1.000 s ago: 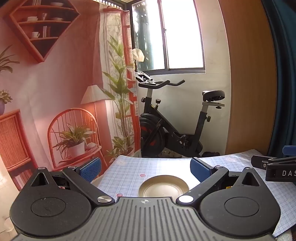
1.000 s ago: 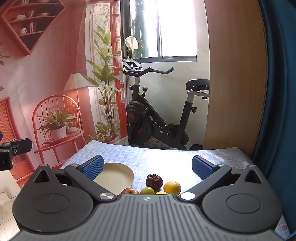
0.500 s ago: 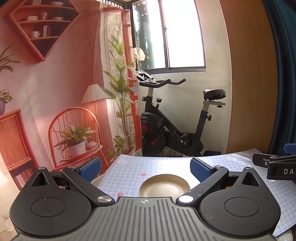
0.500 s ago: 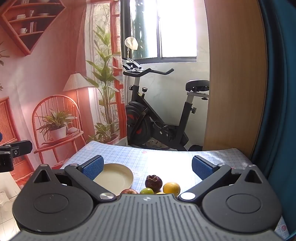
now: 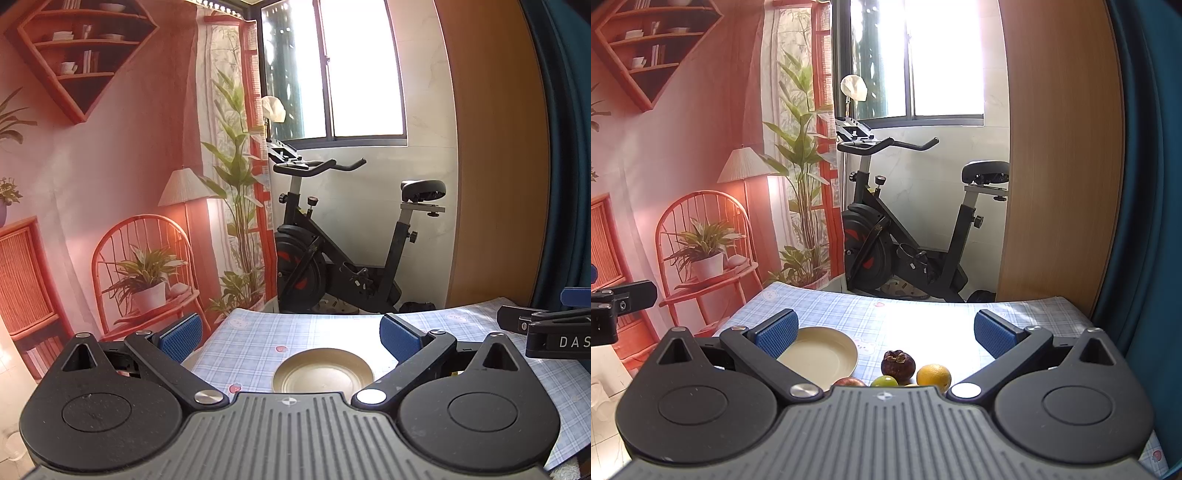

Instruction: Organize fruits

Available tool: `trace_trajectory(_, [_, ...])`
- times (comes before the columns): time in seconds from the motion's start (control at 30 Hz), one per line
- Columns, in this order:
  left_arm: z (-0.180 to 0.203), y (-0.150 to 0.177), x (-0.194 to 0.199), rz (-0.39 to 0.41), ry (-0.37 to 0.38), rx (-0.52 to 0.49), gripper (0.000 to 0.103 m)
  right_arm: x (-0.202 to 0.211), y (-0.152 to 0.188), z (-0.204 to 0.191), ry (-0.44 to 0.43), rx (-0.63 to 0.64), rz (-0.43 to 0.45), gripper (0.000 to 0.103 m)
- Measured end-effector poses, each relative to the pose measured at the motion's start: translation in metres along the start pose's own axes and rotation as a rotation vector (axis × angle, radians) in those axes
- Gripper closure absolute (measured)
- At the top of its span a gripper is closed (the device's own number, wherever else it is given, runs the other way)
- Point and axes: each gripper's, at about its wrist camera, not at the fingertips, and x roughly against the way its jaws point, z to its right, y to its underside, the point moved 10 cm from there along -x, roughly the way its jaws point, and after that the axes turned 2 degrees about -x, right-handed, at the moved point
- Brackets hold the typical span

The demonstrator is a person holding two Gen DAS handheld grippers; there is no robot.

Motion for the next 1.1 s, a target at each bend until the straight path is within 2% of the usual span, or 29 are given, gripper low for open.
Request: trace_trajectory(1.1, [0.0001, -0.0010, -0.0025, -0.002, 0.018, 0.003, 0.000, -0.0015, -0.0018, -0.0025, 0.008, 0.007, 0.008, 0.000])
